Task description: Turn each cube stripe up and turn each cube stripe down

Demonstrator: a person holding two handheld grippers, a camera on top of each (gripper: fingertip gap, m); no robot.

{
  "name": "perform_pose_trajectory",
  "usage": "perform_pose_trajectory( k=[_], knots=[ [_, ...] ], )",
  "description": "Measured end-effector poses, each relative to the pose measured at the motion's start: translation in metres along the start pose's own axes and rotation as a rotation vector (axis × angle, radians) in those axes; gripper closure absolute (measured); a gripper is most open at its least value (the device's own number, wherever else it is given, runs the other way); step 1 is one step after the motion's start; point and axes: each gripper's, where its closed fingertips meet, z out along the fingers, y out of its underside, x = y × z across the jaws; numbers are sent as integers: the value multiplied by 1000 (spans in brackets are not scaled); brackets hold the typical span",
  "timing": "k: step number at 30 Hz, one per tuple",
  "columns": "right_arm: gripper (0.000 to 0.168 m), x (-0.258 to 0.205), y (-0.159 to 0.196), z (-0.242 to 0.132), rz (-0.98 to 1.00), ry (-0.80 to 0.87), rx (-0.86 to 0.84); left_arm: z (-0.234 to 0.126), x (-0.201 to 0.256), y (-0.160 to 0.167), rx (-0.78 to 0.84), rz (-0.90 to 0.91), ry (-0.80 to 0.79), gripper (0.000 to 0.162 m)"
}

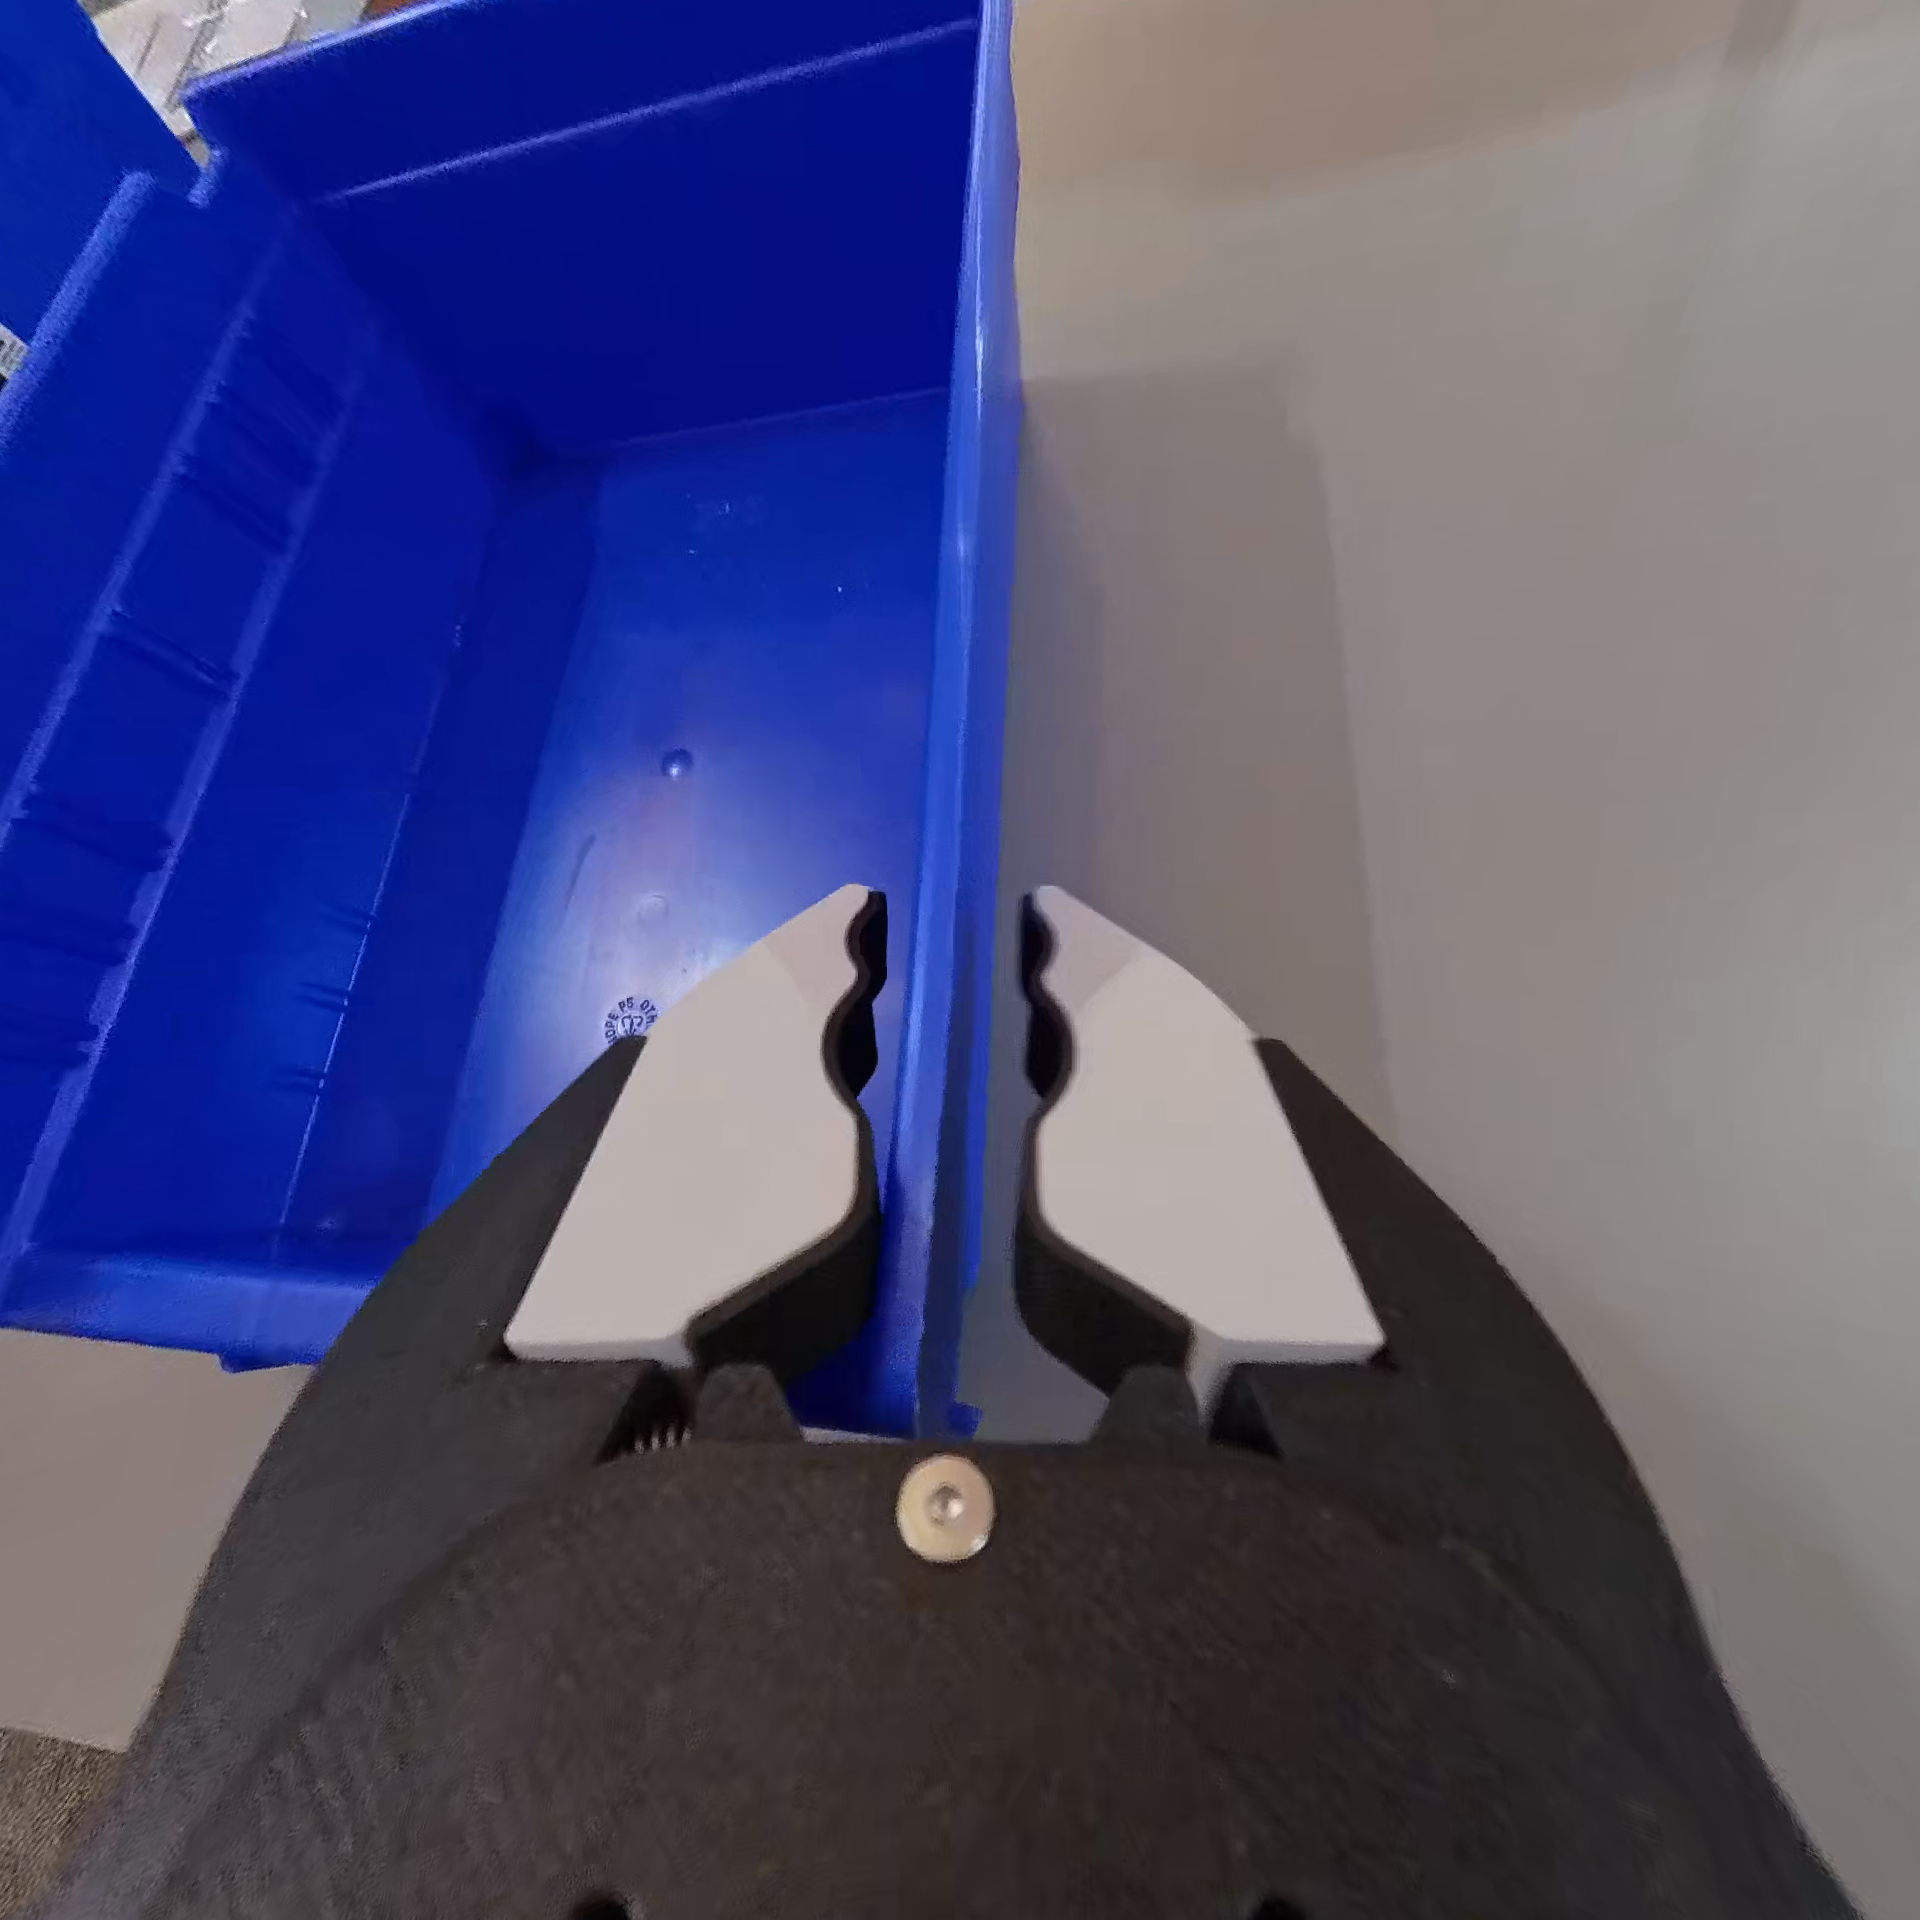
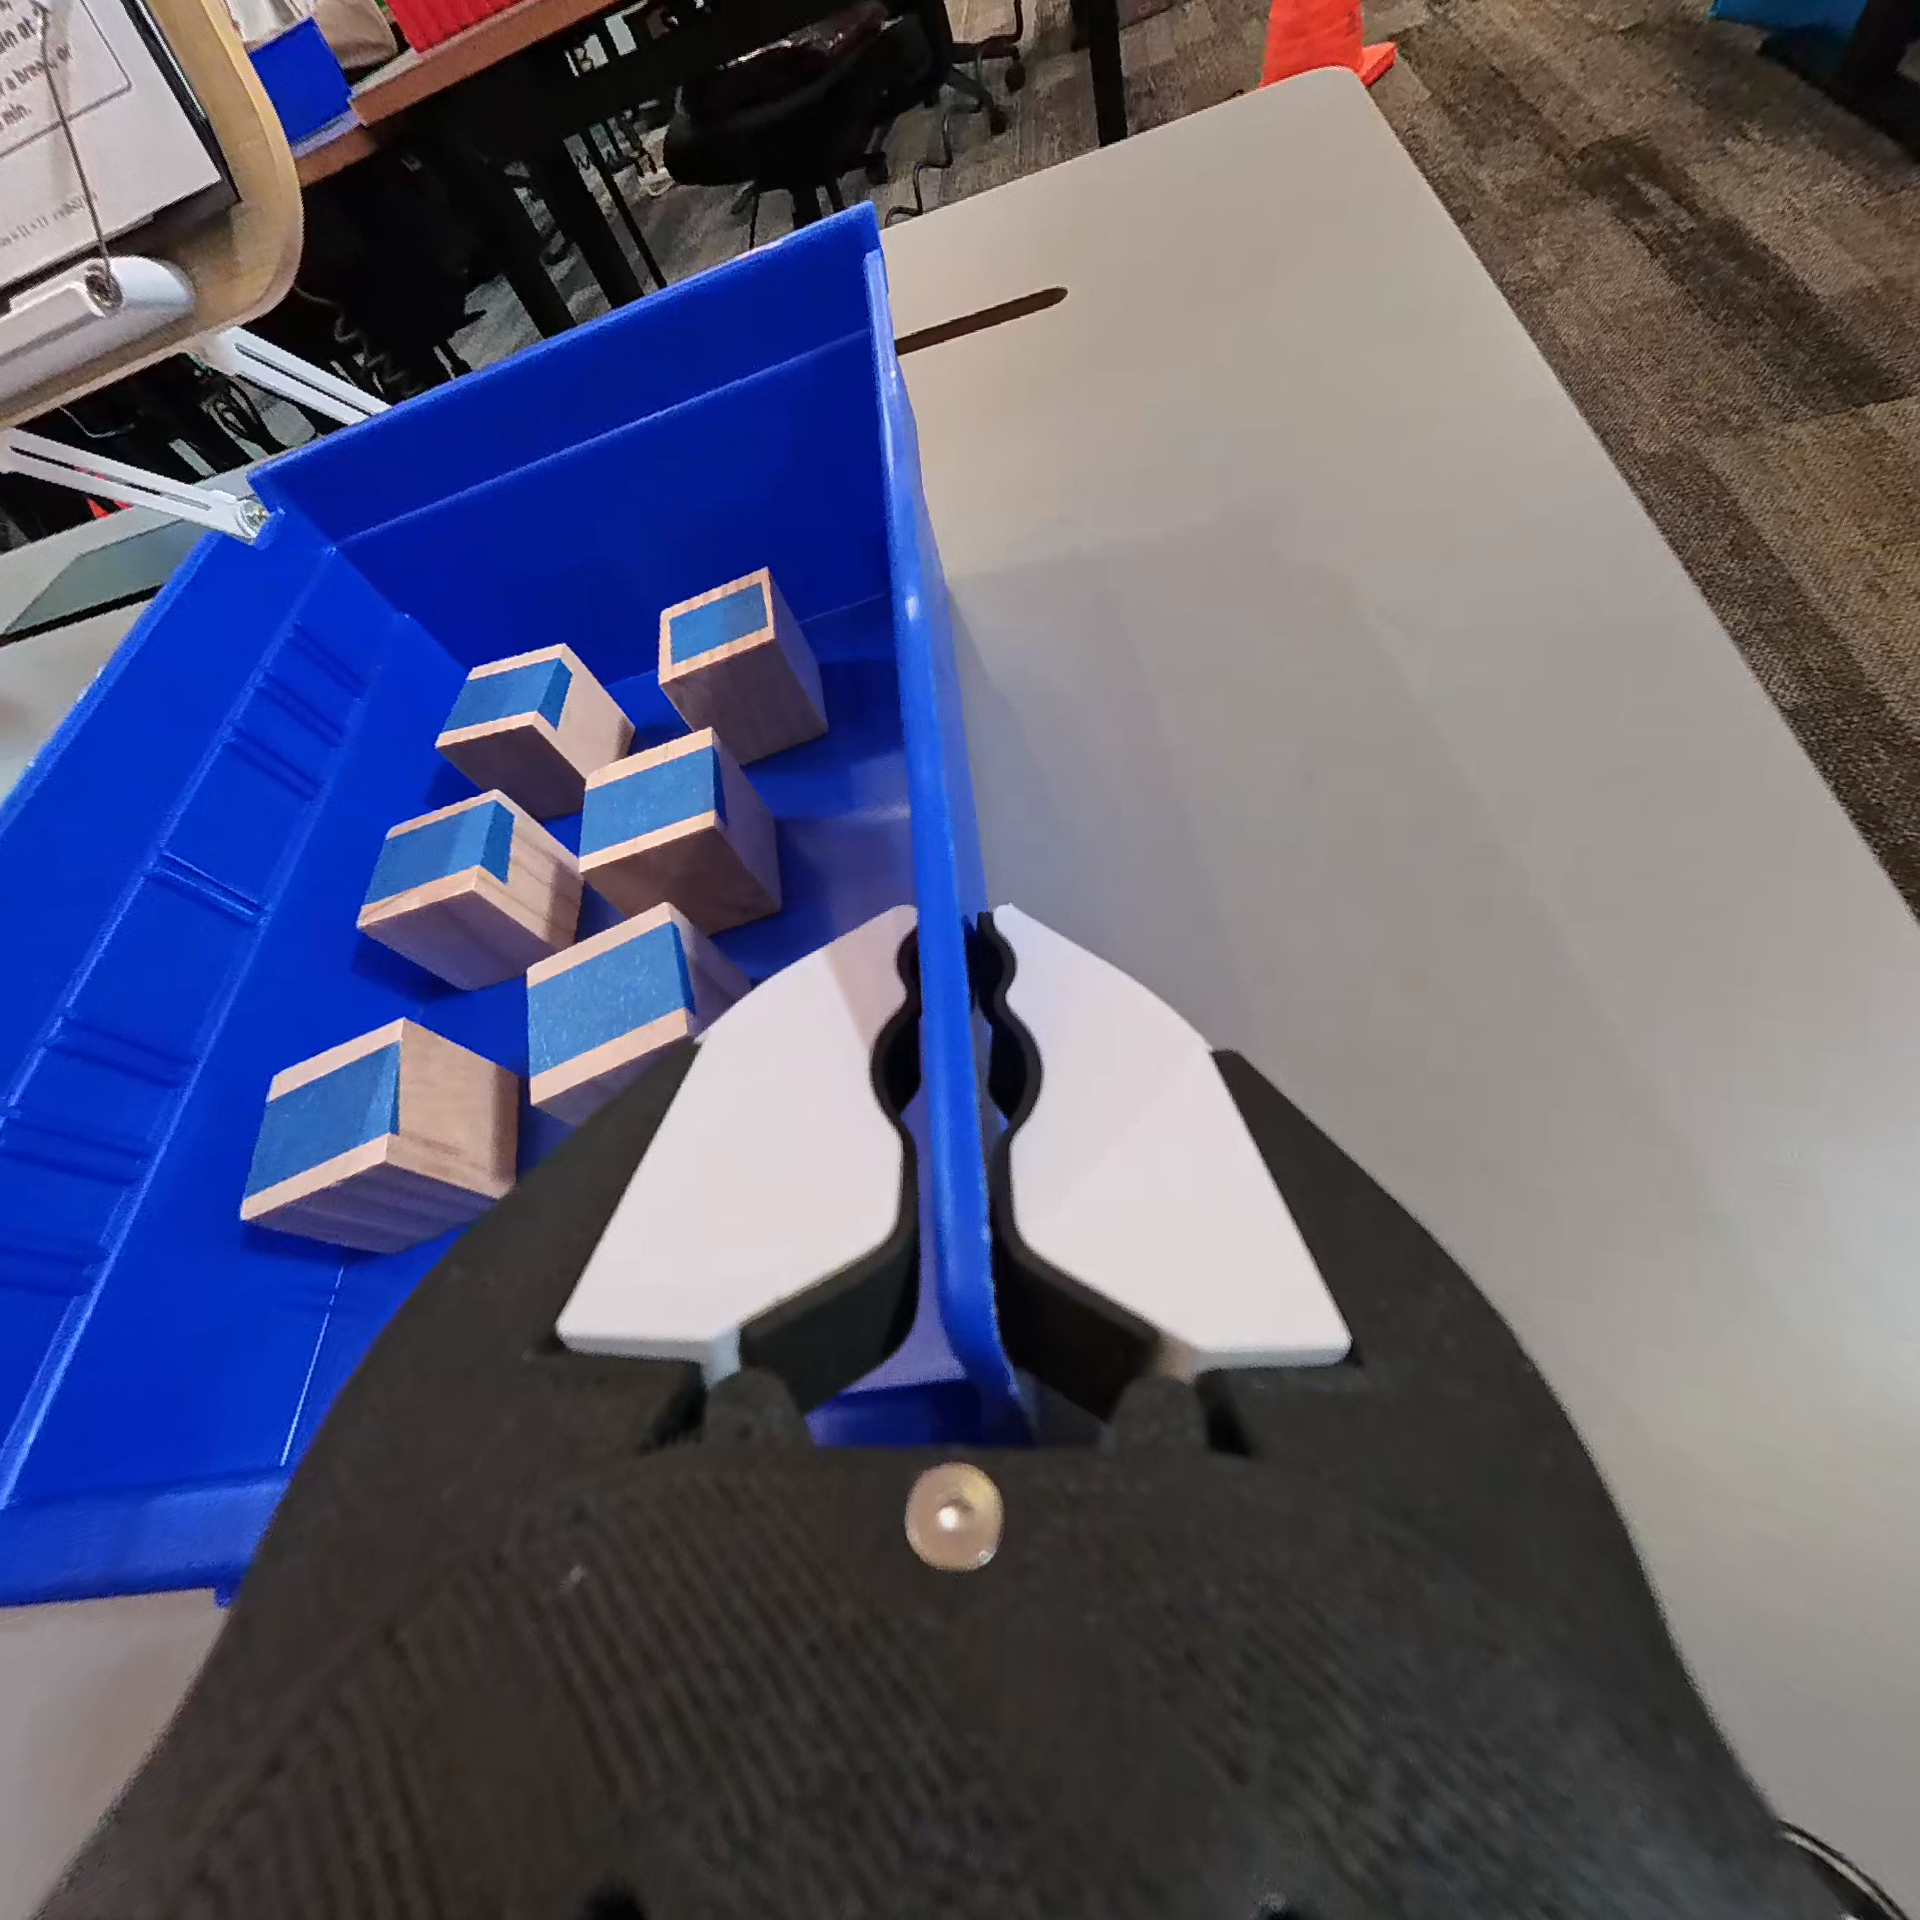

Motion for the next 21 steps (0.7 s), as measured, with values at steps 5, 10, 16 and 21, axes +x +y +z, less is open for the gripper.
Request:
perform_pose_trajectory(
  k=[5,10,16,21],
  knots=[
    [160,0,0,0,1,-3,4,0,-1,0,6,24,20,151],
    [159,0,0,0,16,-17,8,2,2,-1,55,-19,109,153],
    [159,0,0,0,26,-4,6,2,1,-2,62,17,96,155],
    [159,-3,0,0,70,3,-1,0,-1,-7,80,16,98,155]
  ],
)
